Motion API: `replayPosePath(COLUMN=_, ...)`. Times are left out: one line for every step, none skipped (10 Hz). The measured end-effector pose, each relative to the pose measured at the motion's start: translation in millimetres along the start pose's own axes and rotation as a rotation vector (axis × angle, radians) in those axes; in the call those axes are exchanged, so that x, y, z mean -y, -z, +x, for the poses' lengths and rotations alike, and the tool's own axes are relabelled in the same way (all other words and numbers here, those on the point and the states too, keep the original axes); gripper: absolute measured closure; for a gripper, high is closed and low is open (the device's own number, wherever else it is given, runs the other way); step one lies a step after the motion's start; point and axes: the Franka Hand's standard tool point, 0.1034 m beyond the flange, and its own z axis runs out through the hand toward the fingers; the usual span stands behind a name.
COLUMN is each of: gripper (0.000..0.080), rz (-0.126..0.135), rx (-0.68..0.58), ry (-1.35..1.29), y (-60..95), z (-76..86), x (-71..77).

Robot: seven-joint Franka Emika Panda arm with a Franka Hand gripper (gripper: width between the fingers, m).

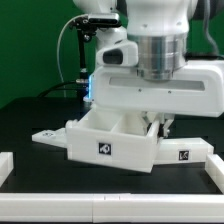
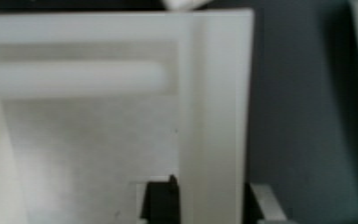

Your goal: Assemble cabinet

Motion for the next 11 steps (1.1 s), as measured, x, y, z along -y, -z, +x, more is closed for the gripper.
replayPosePath(gripper=0.0707, rz=0.004, rx=0.005, ry=-0.067, y=-1.3, z=-1.4, x=1.1)
replayPosePath(gripper=0.0707, rz=0.012, rx=0.010, ry=-0.150, y=-2.0, z=-3.0, x=3.9)
replayPosePath(gripper=0.0707, rz=0.014, rx=0.012, ry=-0.201, y=-2.3, z=-3.5, x=4.8)
replayPosePath(gripper=0.0707, rz=0.013, rx=0.019, ry=-0.291, y=-2.8, z=-4.4, x=8.0)
replayPosePath(gripper=0.0707, rz=-0.001, rx=0.033, ry=-0.483, y=-0.8, z=-1.1, x=23.7)
replayPosePath(gripper=0.0707, rz=0.008, rx=0.033, ry=-0.645, y=-1.4, z=2.2, x=33.4)
replayPosePath(gripper=0.0707, rz=0.014, rx=0.046, ry=-0.761, y=-2.8, z=-0.7, x=36.5)
replayPosePath(gripper=0.0707, rz=0.019, rx=0.053, ry=-0.805, y=-3.3, z=-1.8, x=38.2)
replayPosePath(gripper=0.0707, rz=0.024, rx=0.063, ry=-0.877, y=-3.8, z=-3.2, x=40.7)
replayPosePath(gripper=0.0707, rz=0.027, rx=0.070, ry=-0.922, y=-4.5, z=-4.4, x=42.5)
replayPosePath(gripper=0.0707, rz=0.041, rx=0.086, ry=-1.022, y=-5.1, z=0.2, x=45.1)
